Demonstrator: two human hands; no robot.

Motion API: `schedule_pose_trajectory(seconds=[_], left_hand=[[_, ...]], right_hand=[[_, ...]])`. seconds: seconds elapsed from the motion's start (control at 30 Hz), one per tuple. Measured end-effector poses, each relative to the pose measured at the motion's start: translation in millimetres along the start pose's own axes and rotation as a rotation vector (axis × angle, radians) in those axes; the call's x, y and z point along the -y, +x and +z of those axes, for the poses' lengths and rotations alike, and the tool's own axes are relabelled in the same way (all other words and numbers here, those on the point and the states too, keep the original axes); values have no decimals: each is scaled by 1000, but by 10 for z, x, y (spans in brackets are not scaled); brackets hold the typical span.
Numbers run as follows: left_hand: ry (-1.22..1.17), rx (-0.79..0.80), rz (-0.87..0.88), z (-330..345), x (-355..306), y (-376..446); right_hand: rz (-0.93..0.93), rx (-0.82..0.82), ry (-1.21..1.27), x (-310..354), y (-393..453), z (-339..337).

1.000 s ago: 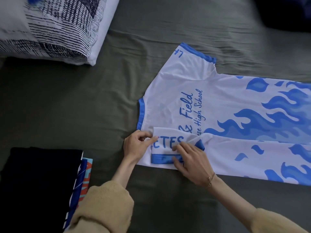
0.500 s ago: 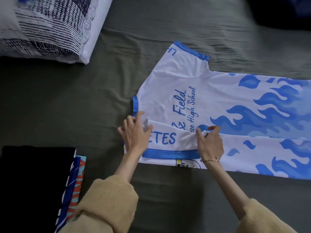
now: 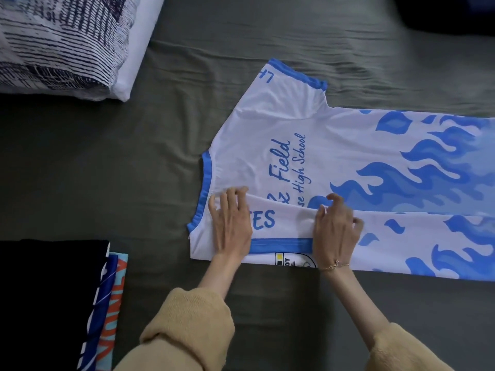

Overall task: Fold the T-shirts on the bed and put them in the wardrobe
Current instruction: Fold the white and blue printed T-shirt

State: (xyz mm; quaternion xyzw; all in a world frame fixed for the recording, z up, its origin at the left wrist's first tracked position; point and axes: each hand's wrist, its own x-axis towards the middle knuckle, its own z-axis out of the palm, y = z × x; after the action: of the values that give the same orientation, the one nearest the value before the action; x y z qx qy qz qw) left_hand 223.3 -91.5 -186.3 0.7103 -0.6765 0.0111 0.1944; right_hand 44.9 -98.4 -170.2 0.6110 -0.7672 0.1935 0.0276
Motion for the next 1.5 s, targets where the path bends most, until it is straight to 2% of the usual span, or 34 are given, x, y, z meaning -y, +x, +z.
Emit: schedule_pose_trajectory(seconds=[0.03, 0.1, 0.17, 0.23, 0.3, 0.43, 0.6, 0.77, 0.87, 1.0, 1.17, 1.37, 1.5], left_hand=[[-41, 12, -12, -5, -77, -32], [-126, 107, 77, 19, -243, -111], [-128, 219, 181, 93, -347, -183], [-94, 278, 191, 183, -334, -207], [-55, 298, 192, 236, -296, -218], [-43, 303, 193, 233, -303, -217], [-22, 290, 175, 195, -304, -215], [43, 248, 64, 72, -569, -78], [27, 240, 2, 70, -794, 155], [-6, 324, 68, 142, -1279, 510], [39, 341, 112, 384, -1767, 992], [186, 358, 115, 643, -2076, 1582], [302, 383, 124, 715, -2115, 1923]], right_hand=[[-56, -53, -20, 7, -14, 8], [-249, -10, 11, 46, -43, 43], [-439, 145, 30, 71, -87, 111], [-528, 283, -1, 11, -93, 194], [-531, 371, -21, -91, -58, 253], [-550, 420, -67, -163, 4, 235], [-431, 452, -45, -294, 113, 201], [-414, 516, -20, -653, 366, 107], [-357, 568, -9, -998, 662, -34], [-304, 598, -49, -1608, 1210, -217], [-322, 577, -165, -2289, 1957, -258], [-356, 505, -104, -2757, 2891, -138], [-350, 618, -198, -2885, 3295, -52]])
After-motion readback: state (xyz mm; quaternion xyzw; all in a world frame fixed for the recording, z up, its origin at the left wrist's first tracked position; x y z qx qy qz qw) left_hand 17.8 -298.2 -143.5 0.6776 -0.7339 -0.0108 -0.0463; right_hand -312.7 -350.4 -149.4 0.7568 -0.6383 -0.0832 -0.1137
